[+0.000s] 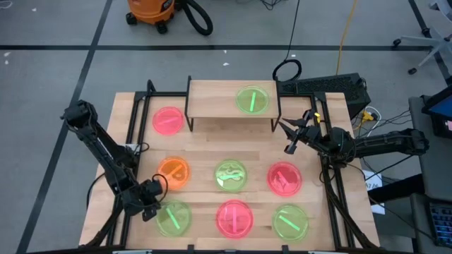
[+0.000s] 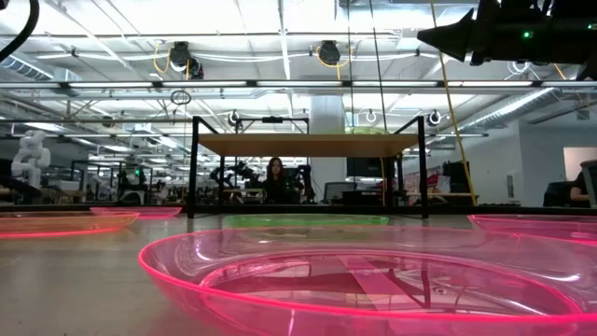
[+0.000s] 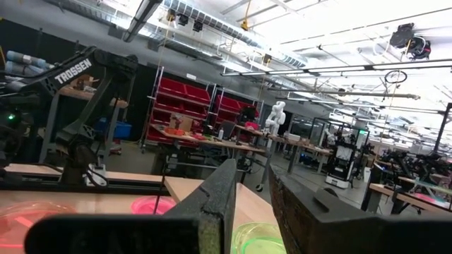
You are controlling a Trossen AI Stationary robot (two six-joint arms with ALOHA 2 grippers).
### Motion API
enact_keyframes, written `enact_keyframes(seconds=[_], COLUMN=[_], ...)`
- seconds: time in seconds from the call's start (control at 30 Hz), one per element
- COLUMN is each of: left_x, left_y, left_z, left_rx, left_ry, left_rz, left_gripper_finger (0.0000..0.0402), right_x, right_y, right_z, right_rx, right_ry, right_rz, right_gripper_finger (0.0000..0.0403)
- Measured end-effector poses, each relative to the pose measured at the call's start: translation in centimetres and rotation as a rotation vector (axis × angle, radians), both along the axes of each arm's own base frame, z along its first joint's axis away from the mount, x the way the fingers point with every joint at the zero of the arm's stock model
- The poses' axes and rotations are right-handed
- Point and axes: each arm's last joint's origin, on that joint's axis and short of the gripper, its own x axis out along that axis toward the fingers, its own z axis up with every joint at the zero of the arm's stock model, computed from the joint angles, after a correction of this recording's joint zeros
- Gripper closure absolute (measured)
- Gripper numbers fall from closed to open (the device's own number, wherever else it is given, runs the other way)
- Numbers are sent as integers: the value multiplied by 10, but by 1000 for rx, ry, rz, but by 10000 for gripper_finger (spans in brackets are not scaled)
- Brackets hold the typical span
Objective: Place and stack plates onto a shelf
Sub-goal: Stack the green plate on top of the green plate on the shelf
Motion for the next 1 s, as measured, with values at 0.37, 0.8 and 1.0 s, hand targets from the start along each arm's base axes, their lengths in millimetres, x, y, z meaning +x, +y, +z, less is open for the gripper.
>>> enact_keyframes(seconds=[0.37,0.8,1.0], left_x=[8,16,21], left_y=[6,10,9], left_z=[-1,0,3], left_rx=[-15,-7,-41], left_ry=[26,-8,-37], left_rz=[105,97,107], left_gripper_finger=[349,399,400], right_x=[0,0,0], right_y=[0,0,0], right_z=[0,0,0], right_rx=[-1,-2,-2], right_ry=[-1,1,1], right_rz=[0,-1,-1], right_gripper_finger=[332,332,332])
